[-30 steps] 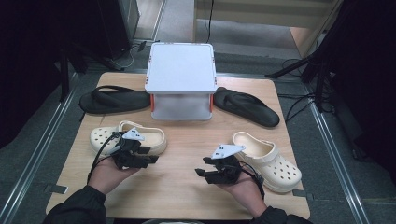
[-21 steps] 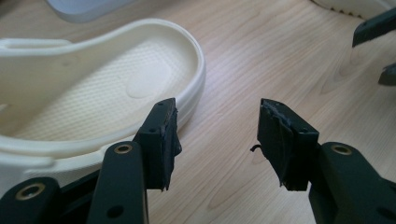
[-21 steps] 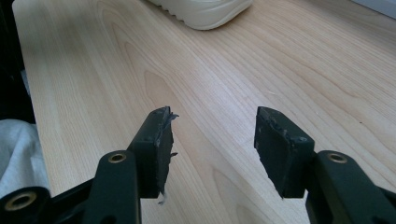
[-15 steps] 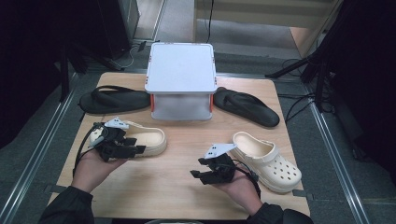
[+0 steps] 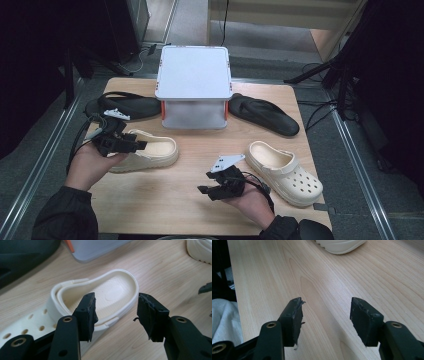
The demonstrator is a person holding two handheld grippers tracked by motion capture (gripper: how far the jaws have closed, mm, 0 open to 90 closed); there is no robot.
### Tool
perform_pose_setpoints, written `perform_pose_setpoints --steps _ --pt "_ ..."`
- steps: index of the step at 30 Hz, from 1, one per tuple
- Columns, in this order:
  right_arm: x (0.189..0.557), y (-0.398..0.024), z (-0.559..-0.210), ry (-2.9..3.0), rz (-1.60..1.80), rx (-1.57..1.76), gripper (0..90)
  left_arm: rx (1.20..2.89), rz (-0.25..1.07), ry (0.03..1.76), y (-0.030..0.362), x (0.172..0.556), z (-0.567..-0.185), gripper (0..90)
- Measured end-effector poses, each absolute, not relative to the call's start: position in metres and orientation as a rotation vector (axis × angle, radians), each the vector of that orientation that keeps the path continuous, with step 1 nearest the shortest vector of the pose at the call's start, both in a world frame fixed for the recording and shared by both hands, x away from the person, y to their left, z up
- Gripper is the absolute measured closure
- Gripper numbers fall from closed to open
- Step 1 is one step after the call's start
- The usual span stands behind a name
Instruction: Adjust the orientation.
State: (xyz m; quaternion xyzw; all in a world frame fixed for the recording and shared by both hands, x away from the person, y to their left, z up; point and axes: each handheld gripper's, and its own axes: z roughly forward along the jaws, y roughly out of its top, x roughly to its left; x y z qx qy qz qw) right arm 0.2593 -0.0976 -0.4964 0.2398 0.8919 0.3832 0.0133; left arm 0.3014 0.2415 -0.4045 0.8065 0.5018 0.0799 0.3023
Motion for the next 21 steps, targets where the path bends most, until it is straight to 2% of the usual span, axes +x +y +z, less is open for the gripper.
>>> perform_pose_setpoints --steps 8,12,21 --pt "0.26 -0.099 -0.497 2.773 1.189 0.766 43.6 2.174 0.2 1.397 0.256 0.325 -0.404 48.0" --pt "0.26 -0.098 -0.498 2.772 1.185 0.759 43.4 2.167 0.239 1.443 0.263 0.332 -0.407 47.8" --pt "0.26 -0.096 -0.5 2.785 1.156 0.753 42.7 2.166 0.222 1.466 0.273 0.348 -0.434 46.9"
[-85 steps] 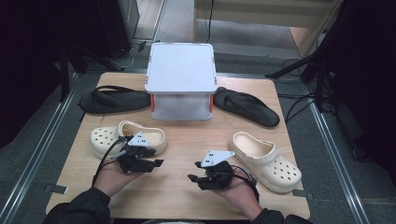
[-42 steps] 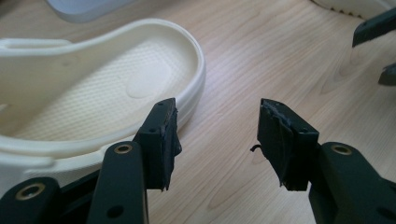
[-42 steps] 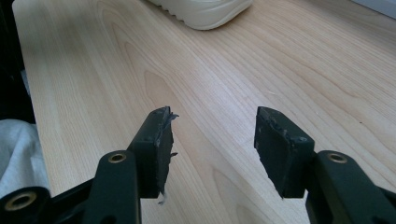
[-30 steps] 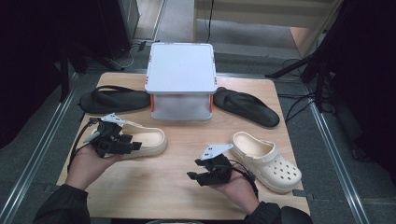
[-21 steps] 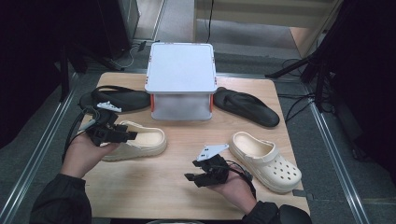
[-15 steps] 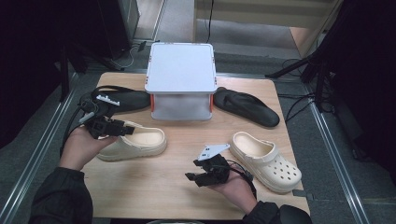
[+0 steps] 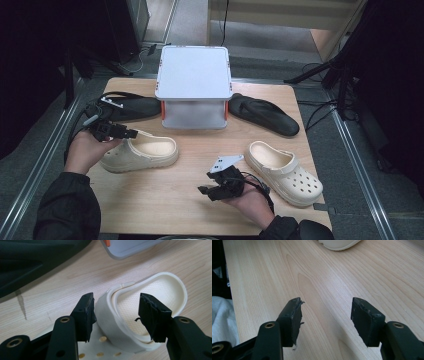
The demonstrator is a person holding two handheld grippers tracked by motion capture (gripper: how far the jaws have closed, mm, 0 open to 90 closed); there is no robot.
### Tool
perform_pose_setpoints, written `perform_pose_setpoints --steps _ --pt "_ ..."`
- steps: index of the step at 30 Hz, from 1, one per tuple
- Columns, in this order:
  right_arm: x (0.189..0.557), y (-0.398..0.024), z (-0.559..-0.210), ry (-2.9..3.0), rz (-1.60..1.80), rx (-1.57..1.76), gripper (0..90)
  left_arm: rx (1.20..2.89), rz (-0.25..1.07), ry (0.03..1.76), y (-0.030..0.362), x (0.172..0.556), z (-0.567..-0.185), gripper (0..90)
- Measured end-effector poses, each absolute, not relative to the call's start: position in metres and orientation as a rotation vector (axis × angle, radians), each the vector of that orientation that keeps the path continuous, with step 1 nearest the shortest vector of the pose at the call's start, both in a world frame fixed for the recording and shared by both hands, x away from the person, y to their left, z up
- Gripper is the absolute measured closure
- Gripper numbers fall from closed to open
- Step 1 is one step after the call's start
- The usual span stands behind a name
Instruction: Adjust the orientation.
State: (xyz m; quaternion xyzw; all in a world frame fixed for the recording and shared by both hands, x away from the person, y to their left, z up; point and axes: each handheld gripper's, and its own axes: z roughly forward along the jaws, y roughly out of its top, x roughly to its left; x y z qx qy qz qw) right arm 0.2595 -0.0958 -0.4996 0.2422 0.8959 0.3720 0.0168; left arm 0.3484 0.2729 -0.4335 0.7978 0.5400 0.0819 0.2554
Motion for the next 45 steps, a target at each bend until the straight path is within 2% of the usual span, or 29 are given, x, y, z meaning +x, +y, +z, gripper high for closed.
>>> perform_pose_setpoints --steps 11,23,26,31,38,45 --pt "0.257 -0.101 -0.499 2.777 1.151 0.764 42.1 2.216 0.264 1.475 0.268 0.358 -0.453 47.9" --pt "0.254 -0.104 -0.501 2.769 1.13 0.782 41.7 2.253 0.218 1.424 0.27 0.366 -0.463 48.7" --pt "0.253 -0.106 -0.501 2.763 1.129 0.783 41.5 2.305 0.231 1.41 0.267 0.367 -0.465 53.3" --pt "0.253 -0.109 -0.501 2.753 1.132 0.796 41.4 2.316 0.226 1.398 0.267 0.369 -0.465 55.2" --pt "0.252 -0.11 -0.501 2.748 1.132 0.811 41.3 2.338 0.29 1.377 0.267 0.367 -0.459 68.7" --pt "0.253 -0.112 -0.5 2.746 1.138 0.813 41.3 2.318 0.326 1.416 0.279 0.362 -0.447 73.6"
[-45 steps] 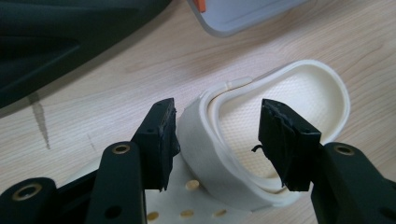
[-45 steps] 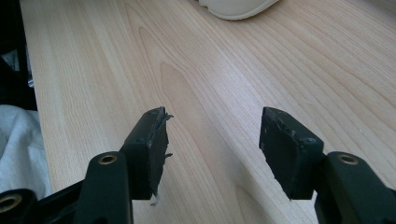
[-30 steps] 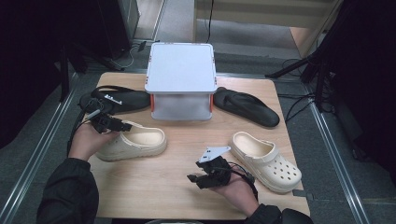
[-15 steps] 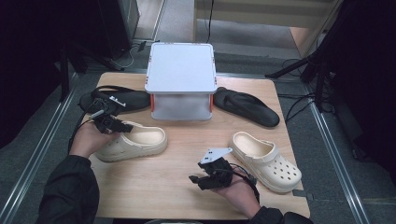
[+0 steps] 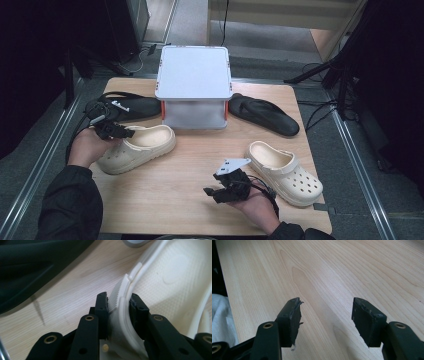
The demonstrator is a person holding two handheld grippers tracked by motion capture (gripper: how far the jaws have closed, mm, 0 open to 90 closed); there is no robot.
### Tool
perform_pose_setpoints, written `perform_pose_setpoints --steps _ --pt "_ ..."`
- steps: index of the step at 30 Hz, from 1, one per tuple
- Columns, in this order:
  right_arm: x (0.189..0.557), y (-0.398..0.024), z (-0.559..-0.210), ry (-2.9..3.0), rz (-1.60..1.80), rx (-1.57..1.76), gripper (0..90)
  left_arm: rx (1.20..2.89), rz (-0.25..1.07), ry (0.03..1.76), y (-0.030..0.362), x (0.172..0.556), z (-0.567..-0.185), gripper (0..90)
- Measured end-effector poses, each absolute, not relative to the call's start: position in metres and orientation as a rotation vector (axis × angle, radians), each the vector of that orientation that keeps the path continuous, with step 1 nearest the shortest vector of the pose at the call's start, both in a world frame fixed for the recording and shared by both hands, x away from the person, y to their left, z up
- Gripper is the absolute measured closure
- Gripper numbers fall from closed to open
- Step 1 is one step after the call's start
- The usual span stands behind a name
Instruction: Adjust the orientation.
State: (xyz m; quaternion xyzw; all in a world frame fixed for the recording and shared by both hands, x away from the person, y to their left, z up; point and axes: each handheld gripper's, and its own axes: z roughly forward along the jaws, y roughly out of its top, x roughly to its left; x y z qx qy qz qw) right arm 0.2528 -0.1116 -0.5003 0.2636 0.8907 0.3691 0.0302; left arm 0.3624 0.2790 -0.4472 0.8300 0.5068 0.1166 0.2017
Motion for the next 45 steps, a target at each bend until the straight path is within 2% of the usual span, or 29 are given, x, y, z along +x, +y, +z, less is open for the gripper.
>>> perform_pose_setpoints --steps 9,19,33,39,45 --pt "0.254 -0.112 -0.5 2.744 1.151 0.836 41.2 2.271 0.316 1.368 0.272 0.352 -0.421 73.6" --pt "0.253 -0.115 -0.5 2.737 1.161 0.857 41.1 2.309 0.261 1.203 0.228 0.344 -0.405 73.3" --pt "0.249 -0.126 -0.5 2.697 1.163 0.919 41.2 2.398 0.133 1.063 0.169 0.347 -0.418 73.1" --pt "0.248 -0.129 -0.5 2.686 1.162 0.931 41.2 2.425 0.123 1.047 0.153 0.348 -0.426 72.7" --pt "0.247 -0.13 -0.501 2.685 1.166 0.945 41.1 2.534 0.126 1.001 0.129 0.351 -0.445 72.5"
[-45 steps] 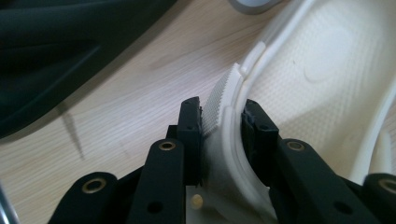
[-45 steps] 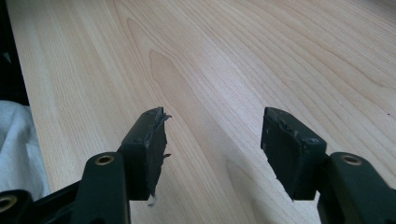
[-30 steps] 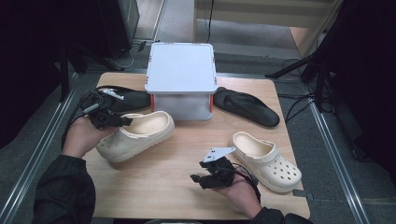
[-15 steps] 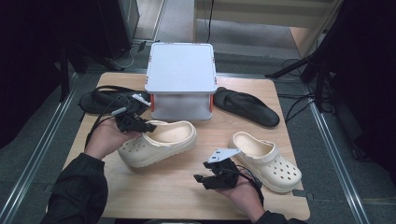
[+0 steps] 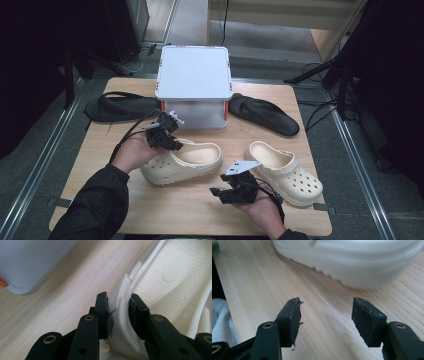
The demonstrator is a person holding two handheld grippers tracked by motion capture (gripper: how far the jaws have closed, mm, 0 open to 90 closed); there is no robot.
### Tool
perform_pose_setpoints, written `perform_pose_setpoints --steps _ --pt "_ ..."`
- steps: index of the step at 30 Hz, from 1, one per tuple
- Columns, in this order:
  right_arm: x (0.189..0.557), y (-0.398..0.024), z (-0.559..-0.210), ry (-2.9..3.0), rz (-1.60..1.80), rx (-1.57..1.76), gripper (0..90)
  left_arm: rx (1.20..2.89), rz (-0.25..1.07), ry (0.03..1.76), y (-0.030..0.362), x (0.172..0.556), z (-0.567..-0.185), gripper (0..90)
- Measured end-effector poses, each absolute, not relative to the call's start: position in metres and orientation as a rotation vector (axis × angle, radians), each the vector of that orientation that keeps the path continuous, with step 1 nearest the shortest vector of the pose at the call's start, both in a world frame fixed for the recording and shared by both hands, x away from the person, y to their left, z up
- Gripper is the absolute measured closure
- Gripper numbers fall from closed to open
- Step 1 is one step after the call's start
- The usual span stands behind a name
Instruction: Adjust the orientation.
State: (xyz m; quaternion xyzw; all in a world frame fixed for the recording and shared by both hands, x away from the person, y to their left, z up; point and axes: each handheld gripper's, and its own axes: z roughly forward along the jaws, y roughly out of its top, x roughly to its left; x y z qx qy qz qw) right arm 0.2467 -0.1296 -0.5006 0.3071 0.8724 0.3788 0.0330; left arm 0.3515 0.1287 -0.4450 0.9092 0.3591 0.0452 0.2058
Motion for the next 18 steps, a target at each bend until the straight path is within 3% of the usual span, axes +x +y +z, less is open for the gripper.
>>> perform_pose_setpoints --steps 14,16,18 --pt "0.2484 -0.1297 -0.4995 2.677 1.221 0.948 41.2 2.515 0.087 0.999 0.1188 0.3535 -0.4563 64.5" --pt "0.2488 -0.1309 -0.4989 2.676 1.217 0.954 42.3 2.489 0.089 1.007 0.1199 0.3538 -0.455 55.1" --pt "0.2491 -0.1313 -0.4988 2.676 1.22 0.954 42.8 2.458 0.077 1.013 0.1229 0.3535 -0.4497 53.3"
